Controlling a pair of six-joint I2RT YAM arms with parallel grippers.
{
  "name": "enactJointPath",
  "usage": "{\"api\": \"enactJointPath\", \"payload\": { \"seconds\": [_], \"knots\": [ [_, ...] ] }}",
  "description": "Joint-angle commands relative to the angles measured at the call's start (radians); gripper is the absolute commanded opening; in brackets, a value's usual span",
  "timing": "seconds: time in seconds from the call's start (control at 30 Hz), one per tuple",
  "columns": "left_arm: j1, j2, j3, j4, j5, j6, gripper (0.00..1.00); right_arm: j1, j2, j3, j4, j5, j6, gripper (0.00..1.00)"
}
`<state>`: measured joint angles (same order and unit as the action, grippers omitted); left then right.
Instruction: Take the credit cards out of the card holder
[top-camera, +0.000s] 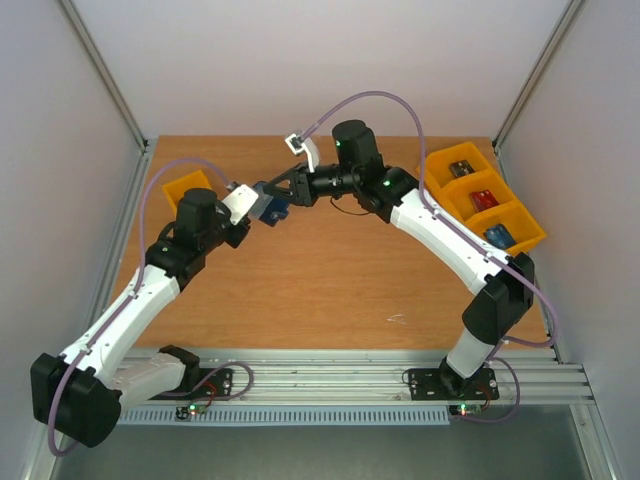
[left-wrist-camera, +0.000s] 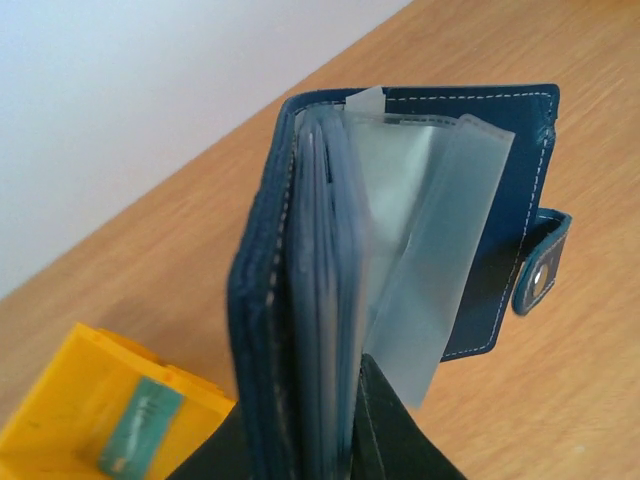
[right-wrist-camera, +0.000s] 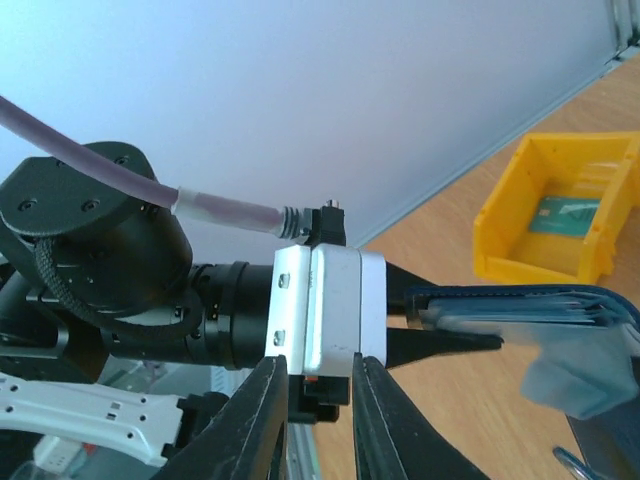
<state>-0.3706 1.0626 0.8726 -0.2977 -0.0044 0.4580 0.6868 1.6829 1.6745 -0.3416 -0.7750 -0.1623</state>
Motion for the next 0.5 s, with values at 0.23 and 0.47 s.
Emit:
{"api": "enactJointPath", "payload": {
  "seconds": [0.23, 0.47],
  "knots": [
    [0.003, -0.012, 0.038, 0.08, 0.24, -0.493, 0.0, 0.0, 0.063, 0.001, 0.062, -0.017, 0.096, 0.14],
    [0.056, -0.016, 0.03, 0.124, 0.365, -0.691, 0.0, -0.008, 0.081, 0.009, -0.033, 0.07, 0.092, 0.1]
  ]
}}
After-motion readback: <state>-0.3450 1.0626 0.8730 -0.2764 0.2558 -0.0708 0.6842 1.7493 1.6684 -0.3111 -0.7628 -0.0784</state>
